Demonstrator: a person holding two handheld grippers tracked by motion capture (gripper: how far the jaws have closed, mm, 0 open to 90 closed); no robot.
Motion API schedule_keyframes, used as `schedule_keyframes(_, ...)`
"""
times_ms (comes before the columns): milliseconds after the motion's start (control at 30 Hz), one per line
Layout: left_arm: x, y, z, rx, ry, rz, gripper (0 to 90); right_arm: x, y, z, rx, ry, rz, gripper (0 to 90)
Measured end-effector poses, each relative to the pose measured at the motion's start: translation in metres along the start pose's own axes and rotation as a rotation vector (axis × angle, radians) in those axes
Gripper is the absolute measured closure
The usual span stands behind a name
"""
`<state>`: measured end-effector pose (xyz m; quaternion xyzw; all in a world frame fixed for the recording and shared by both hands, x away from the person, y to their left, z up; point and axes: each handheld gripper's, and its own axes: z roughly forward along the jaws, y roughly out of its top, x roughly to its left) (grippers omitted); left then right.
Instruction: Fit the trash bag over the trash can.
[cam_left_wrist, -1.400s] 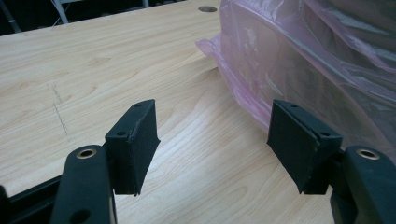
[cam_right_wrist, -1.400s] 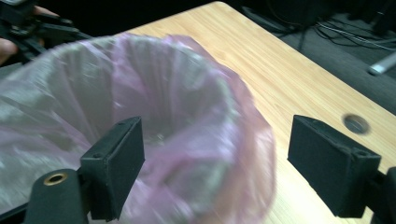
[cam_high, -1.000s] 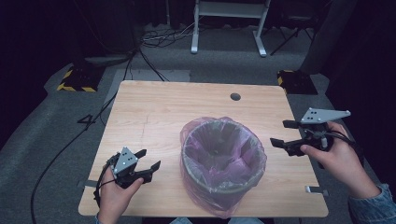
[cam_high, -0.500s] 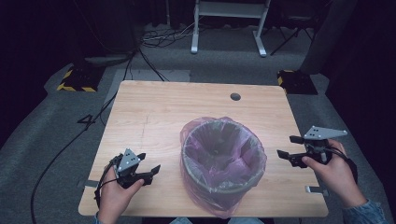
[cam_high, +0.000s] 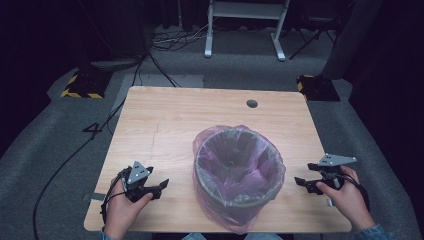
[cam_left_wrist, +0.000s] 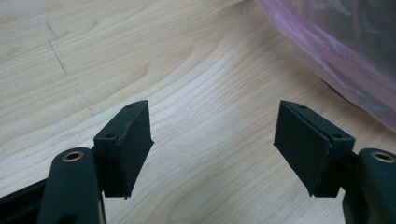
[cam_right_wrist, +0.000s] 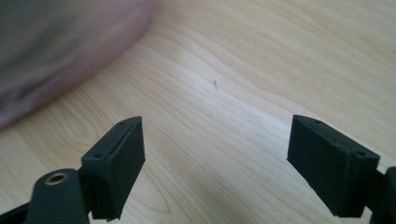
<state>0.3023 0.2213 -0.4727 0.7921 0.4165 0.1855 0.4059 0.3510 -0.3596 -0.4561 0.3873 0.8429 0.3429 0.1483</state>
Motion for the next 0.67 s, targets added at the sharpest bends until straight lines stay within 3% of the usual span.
schedule_keyframes(133,0.003,-0.004,0.002,0.006,0.001,-0.005,27.5,0.001,-0.011,0.009,-0.003,0.008,0.017,18.8)
schedule_keyframes(267,0.005,-0.008,0.007,-0.008,-0.032,-0.032,27.5,0.004,-0.02,0.018,0.018,-0.01,0.008,18.3)
schedule_keyframes(433,0.005,-0.011,0.011,0.008,-0.038,-0.029,27.5,0.007,-0.028,0.028,0.023,-0.029,0.01,15.9)
schedule_keyframes(600,0.005,-0.012,0.012,0.006,-0.037,-0.032,27.5,0.011,-0.033,0.034,-0.052,-0.054,0.038,10.2)
schedule_keyframes(667,0.005,-0.013,0.014,0.014,-0.04,-0.029,27.4,0.012,-0.034,0.035,-0.058,-0.061,0.037,10.4)
